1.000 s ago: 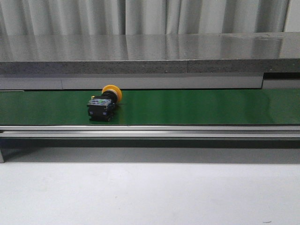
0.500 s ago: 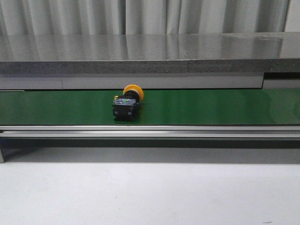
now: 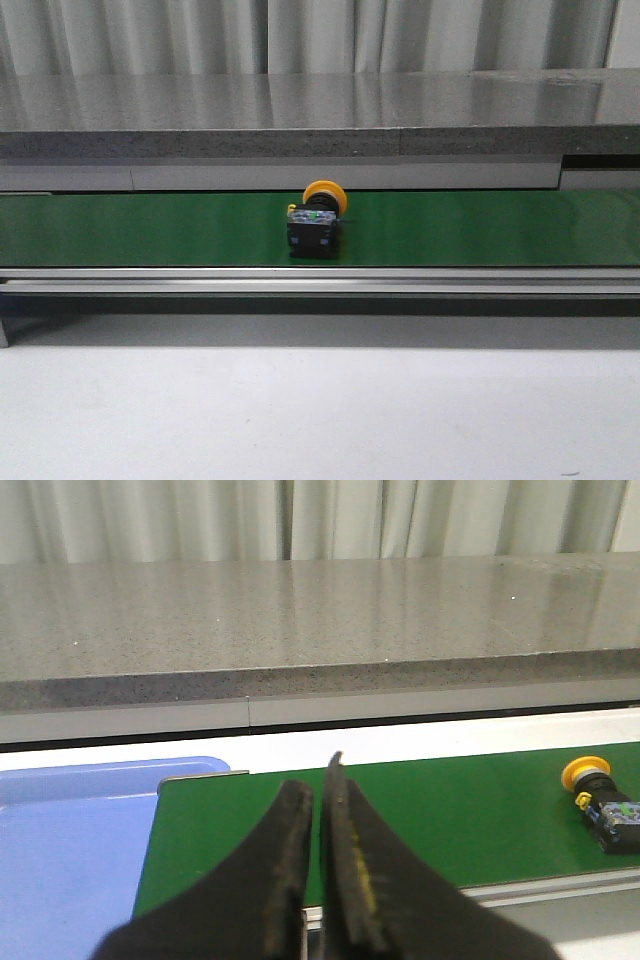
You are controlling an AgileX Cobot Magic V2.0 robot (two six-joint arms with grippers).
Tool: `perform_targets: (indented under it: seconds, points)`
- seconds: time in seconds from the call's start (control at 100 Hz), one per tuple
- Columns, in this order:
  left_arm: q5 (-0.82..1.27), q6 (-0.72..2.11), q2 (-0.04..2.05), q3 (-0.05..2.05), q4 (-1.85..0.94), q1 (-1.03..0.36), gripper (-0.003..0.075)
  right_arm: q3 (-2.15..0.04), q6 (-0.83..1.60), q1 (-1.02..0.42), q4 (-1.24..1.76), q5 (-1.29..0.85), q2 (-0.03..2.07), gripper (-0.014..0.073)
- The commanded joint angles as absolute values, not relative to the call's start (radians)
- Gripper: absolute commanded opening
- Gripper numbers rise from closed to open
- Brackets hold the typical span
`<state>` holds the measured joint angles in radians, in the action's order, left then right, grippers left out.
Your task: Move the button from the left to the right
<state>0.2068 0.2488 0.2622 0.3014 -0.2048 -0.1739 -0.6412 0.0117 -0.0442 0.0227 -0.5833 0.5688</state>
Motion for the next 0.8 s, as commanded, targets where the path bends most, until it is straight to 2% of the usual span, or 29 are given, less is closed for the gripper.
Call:
perform_targets:
  seconds: [0.0,0.26,0.53,0.65,0.72,0.79]
  points:
    - [0.119,0.245,0.273,0.331,-0.214,-0.182,0.0005,-0.746,0.012,-0.047,0.035,-0.579,0.681,-0.0069]
    - [0.119,0.245,0.273,0.331,-0.214,-0.182,0.0005,-0.871,0.012,-0.047,0.101,-0.617,0.938,-0.0069]
    - [0.119,0.245,0.273,0.331,-0.214,-0.182,0.0005,-0.876,0.012,-0.047,0.118,-0.648,1.023,-0.0050]
    - [0.119,0.245,0.273,0.331,-0.214,-0.182,0.0005,-0.876,0.012,-0.047,0.118,-0.648,1.024,0.0063]
    - [0.119,0.245,0.273,0.331,-0.214,-0.182,0.0005,-0.876,0.012,-0.047,0.119,-0.648,1.024,0.0178]
    - [0.119,0.245,0.273,0.331,-0.214,-0.182,0.0005,-0.876,0.012,-0.047,0.124,-0.647,1.024,0.0331]
